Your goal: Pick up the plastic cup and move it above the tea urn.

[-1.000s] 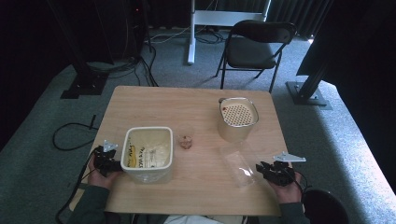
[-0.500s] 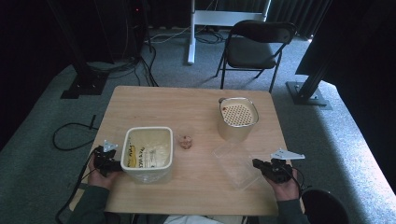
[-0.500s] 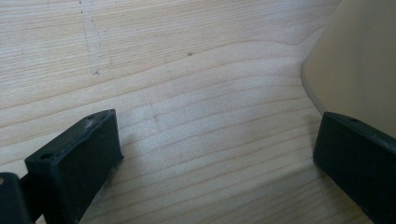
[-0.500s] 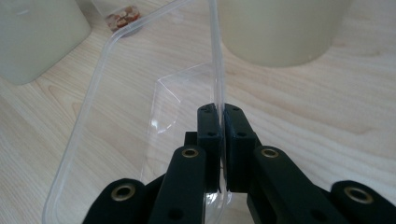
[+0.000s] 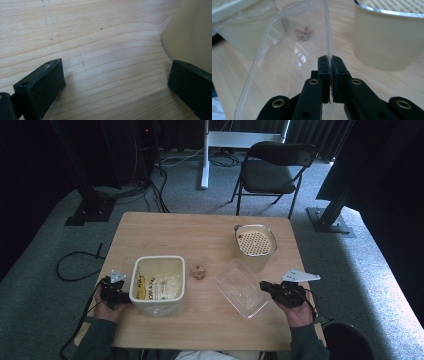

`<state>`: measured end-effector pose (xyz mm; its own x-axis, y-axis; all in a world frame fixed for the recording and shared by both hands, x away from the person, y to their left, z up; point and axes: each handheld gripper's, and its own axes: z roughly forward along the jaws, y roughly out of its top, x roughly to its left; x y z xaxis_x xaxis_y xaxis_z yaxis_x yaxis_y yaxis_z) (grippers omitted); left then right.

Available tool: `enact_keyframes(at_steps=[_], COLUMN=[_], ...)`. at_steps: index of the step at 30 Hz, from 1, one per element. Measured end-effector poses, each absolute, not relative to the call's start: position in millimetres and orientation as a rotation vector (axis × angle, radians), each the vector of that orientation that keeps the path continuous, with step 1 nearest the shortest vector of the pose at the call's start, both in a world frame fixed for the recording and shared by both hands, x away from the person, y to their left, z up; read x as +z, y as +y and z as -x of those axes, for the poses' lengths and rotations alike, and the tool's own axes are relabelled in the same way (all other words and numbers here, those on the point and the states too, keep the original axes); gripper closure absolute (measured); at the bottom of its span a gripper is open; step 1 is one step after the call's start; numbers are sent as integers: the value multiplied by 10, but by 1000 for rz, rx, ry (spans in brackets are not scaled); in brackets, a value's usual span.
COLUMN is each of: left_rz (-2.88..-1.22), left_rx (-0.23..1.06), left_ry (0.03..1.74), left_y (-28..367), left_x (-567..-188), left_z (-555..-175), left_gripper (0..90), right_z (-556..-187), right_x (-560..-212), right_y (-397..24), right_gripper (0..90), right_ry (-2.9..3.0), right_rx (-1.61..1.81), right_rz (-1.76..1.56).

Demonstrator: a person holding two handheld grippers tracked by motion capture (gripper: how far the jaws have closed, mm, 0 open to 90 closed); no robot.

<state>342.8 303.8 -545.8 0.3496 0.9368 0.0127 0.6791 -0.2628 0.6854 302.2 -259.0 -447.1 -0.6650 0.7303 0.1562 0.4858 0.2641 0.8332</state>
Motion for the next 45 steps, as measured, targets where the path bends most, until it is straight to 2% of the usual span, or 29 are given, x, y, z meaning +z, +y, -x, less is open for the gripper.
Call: enact_keyframes(at_steps=[14, 18, 24, 32, 35, 45], left_rz=[-2031, -2032, -2032, -2032, -2032, -2031], left_rx=[572, 570, 571, 570, 570, 571], left_ry=[1402, 1403, 1402, 1403, 1403, 1403], left_y=[3038, 3038, 3039, 3039, 3039, 3038], left_x=[-5458, -5457, -5458, -5457, -5457, -5457], left_z=[-3428, -3428, -3427, -3427, -3427, -3423], left_gripper=[13, 13, 13, 13, 13, 13], right_z=[-3202, -3287, -3383, -3496, -3599, -3755], right_x=[-4083, -3830, -3632, -3521, -3491, -3476], right_y=[-2252, -2171, -1951, -1547, -1279, -891], right_gripper=[873, 873, 873, 872, 871, 863], right_ry=[2335, 2336, 2393, 2486, 2550, 2648], right_rx=[1406, 1475, 1560, 1572, 1569, 1527], right_rz=[-969, -915, -825, -717, -684, -643])
